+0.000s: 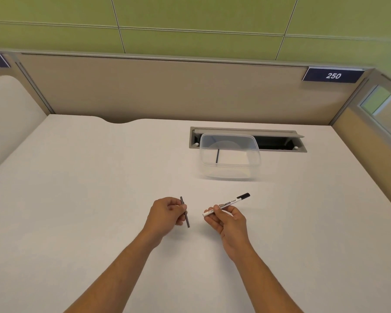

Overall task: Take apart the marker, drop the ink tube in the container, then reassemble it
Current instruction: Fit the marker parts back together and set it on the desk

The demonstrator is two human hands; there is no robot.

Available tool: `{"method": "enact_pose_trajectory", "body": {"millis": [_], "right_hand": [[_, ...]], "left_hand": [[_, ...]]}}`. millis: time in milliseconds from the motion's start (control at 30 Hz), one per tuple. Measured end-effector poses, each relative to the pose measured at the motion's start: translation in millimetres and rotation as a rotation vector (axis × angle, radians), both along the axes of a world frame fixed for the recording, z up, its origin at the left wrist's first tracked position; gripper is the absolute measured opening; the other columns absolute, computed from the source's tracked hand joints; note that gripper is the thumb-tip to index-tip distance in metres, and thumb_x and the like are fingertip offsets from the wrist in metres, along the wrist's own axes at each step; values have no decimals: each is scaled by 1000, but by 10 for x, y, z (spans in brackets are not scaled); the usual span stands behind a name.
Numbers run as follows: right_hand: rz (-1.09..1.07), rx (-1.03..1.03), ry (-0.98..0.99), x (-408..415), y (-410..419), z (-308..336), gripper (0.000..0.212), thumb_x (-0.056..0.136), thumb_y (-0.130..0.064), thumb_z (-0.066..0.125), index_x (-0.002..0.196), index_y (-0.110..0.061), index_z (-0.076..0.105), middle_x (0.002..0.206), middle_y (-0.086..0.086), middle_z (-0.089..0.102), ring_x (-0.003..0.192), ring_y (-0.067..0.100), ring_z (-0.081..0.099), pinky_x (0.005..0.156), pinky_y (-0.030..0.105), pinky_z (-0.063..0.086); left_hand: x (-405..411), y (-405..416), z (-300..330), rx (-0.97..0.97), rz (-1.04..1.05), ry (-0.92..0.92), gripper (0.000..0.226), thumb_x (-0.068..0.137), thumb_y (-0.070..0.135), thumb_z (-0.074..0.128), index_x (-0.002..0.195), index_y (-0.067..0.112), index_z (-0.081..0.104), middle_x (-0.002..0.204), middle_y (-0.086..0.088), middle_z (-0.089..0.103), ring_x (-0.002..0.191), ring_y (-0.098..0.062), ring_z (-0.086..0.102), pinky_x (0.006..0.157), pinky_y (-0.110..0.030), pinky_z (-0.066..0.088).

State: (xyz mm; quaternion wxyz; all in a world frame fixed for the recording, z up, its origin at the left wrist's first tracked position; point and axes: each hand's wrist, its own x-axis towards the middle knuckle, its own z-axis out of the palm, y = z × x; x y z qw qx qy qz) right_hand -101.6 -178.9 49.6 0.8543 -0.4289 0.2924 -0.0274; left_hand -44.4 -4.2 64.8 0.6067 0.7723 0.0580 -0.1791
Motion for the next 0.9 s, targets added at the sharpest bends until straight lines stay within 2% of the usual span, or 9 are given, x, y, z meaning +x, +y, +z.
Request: {"method": "enact_pose_trajectory", "body": {"millis": [100, 300, 433, 633, 900], "right_hand": [[-36, 53, 10, 18, 24, 6, 9, 91, 0, 64, 97, 3, 60, 88, 21, 73, 79, 28, 75, 67, 30, 62], [-67, 76, 3, 38, 58, 36, 7, 91, -1, 64, 95, 4, 60, 92, 22, 71, 76, 26, 74, 68, 29, 63], [-80, 74, 10, 48, 73, 55, 9, 92, -1, 63, 97, 6, 61, 88, 19, 73, 74, 24, 75, 67, 28, 63], [-94, 94, 4, 56, 86, 64, 19, 91, -2, 64, 107, 9, 60, 88, 18, 74, 75, 23, 75, 67, 28, 63], [-142, 169, -8, 81, 115, 77, 21, 93, -1, 61, 112, 6, 57, 81, 15, 75, 71, 19, 76, 64, 26, 62]], "left_hand": [[-16, -23, 39, -163, 91, 20, 13, 89, 7, 64, 88, -6, 64, 77, -18, 72, 67, -21, 68, 66, -30, 57], [-76, -77, 89, -400, 189, 68, 11, 92, 5, 61, 94, -6, 61, 85, -23, 72, 75, -26, 71, 72, -28, 58], [-105, -121, 74, -426, 189, 76, 13, 92, 4, 60, 98, -8, 60, 88, -24, 72, 79, -28, 72, 77, -31, 58], [-120, -150, 67, -457, 222, 58, 13, 92, 3, 60, 99, -9, 59, 90, -25, 71, 80, -27, 71, 74, -27, 57], [-148, -154, 48, -538, 237, 80, 14, 90, 2, 63, 98, -9, 61, 88, -24, 71, 88, -31, 71, 78, -29, 57]]}}
